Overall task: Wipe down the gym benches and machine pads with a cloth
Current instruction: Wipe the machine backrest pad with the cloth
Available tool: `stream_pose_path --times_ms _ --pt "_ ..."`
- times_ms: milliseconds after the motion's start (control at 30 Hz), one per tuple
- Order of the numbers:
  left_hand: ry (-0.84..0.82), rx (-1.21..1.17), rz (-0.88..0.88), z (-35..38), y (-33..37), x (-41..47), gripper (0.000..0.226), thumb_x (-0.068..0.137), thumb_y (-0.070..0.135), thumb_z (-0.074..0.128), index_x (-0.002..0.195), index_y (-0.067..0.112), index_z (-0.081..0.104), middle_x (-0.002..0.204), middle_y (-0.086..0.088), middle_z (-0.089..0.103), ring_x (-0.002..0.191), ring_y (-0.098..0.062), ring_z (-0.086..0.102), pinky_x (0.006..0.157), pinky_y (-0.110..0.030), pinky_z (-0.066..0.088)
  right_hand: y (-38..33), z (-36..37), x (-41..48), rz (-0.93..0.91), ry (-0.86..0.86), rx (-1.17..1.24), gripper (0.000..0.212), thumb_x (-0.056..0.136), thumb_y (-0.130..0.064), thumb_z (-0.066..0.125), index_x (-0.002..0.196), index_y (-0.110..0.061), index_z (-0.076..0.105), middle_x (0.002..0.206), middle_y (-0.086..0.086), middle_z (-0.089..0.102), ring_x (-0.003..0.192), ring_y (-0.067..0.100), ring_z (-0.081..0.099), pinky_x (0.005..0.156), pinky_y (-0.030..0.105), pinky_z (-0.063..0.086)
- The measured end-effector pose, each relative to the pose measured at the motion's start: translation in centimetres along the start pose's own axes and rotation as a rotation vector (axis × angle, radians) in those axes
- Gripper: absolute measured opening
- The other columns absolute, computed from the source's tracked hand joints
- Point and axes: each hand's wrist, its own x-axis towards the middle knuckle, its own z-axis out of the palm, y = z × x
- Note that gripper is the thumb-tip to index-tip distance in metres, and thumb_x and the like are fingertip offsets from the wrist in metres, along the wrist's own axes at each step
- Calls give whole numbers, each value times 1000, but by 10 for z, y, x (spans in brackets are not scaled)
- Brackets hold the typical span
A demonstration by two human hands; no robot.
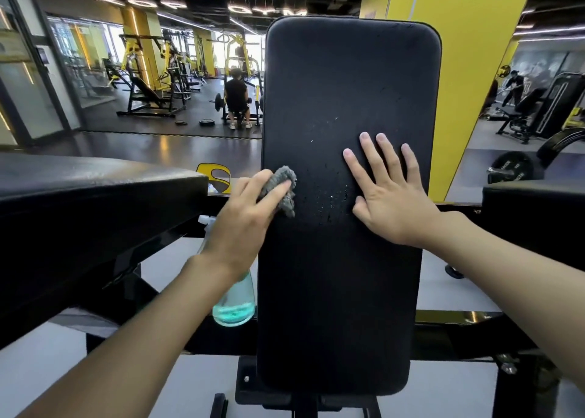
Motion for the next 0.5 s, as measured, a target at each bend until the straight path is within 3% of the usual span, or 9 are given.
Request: stream_pose_path --times_ms 100,200,267,367,433,500 --pt "-14 -60 -4 11 11 -19 42 86 -10 66 126 0 65 122 -20 56 100 -34 55 91 -42 49 0 2 1 3 -12 5 74 86 -38 26 157 -21 11 164 10 3 151 32 0 118 59 6" --pt "-133 -27 215 2 11 -32 40 87 -13 52 122 1 67 115 -19 56 92 -32 57 82 -44 53 4 1 1 -2 -55 20 76 87 -42 20 156 -27 -6 164 6 -12 150 27 -14 118 55 -6" --pt "-72 -28 167 -3 -3 -12 39 83 -11 51 115 1 69 110 -21 57 91 -36 57 80 -45 51 11 -1 3 -31 -107 44 75 86 -48 15 154 -33 -14 162 0 -21 148 22 -23 118 50 -11" --pt "64 -141 -78 1 -2 4 34 82 -11 60 112 1 71 108 -20 56 96 -36 56 86 -39 47 32 -16 3 -95 -20 75 66 92 -50 25 155 -36 12 165 -4 3 151 17 1 118 41 6" --pt "5 -154 -36 11 12 -20 34 81 -16 62 110 -1 71 105 -19 57 92 -33 55 82 -37 48 43 -16 -1 -109 56 74 57 97 -40 30 154 -32 27 163 -5 17 150 17 16 116 38 16" --pt "-92 -117 103 10 23 -43 33 84 -15 56 110 -1 70 104 -19 57 88 -31 54 75 -42 51 37 -8 -6 -49 85 75 56 99 -35 27 155 -27 24 164 -1 14 151 19 12 120 41 13"
